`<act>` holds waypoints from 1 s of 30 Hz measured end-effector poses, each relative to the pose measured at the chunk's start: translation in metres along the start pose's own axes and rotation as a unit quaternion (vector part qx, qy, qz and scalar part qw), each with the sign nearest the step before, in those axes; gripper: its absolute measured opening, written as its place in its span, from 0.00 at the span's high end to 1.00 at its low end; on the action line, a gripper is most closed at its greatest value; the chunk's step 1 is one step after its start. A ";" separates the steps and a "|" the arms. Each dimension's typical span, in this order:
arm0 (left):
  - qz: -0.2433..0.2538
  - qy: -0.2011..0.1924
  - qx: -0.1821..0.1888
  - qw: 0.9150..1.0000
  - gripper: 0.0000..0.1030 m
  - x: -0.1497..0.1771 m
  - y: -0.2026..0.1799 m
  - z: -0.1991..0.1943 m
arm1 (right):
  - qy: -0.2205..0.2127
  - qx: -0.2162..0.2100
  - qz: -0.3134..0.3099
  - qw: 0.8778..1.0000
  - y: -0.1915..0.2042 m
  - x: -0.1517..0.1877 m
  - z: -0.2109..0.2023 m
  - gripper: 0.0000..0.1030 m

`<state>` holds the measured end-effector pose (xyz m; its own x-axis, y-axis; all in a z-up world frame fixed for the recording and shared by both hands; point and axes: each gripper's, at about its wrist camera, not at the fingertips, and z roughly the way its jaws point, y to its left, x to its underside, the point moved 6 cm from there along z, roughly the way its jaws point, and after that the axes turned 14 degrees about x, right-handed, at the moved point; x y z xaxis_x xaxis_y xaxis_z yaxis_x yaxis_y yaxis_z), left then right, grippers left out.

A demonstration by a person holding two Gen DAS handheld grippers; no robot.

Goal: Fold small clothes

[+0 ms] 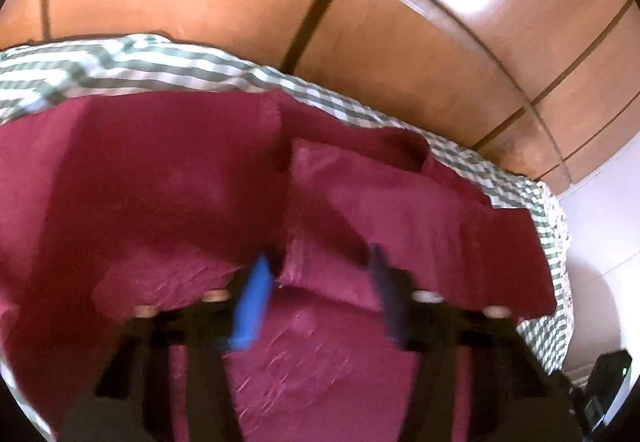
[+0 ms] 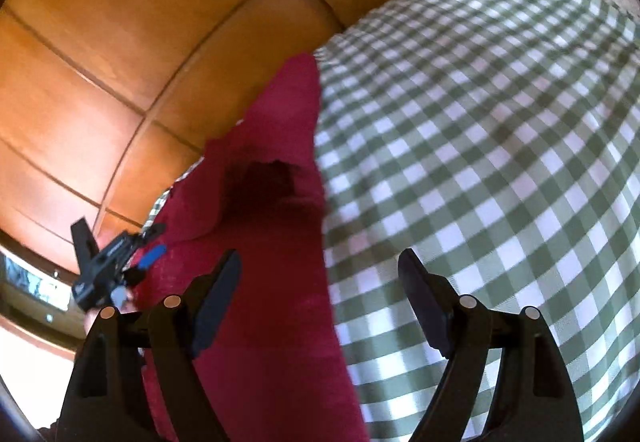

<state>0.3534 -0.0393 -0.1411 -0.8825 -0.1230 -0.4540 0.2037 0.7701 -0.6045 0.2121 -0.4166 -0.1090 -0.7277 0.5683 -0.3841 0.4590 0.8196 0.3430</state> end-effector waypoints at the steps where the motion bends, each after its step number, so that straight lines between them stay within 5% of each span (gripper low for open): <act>1: 0.006 0.001 0.004 1.000 0.83 -0.002 -0.005 0.004 | 0.002 0.000 0.000 1.000 0.002 -0.001 0.003 0.22; 9: 0.034 -0.092 0.055 0.994 0.88 -0.012 -0.029 -0.080 | -0.016 -0.021 -0.012 1.000 0.023 -0.010 0.002 0.22; 12: 0.048 -0.114 0.022 0.992 0.88 -0.004 -0.013 -0.108 | -0.024 -0.028 -0.029 0.999 0.038 -0.015 0.001 0.22; 19: 0.035 -0.082 -0.045 0.995 0.87 0.018 0.033 -0.093 | -0.051 -0.023 -0.106 0.993 0.101 -0.037 0.013 0.26; 27: 0.009 -0.071 -0.099 0.993 0.81 0.025 0.073 -0.073 | -0.041 0.111 -0.211 0.970 0.137 -0.026 0.093 0.28; 30: 0.018 -0.085 -0.103 0.991 0.69 0.027 0.071 -0.080 | -0.083 0.147 -0.249 0.954 0.144 -0.012 0.098 0.22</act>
<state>0.3104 0.0628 -0.1438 -0.7890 -0.1828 -0.5866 0.1276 0.8852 -0.4474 0.3367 -0.2984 -0.1391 -0.8132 0.0873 -0.5754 0.2190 0.9619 -0.1636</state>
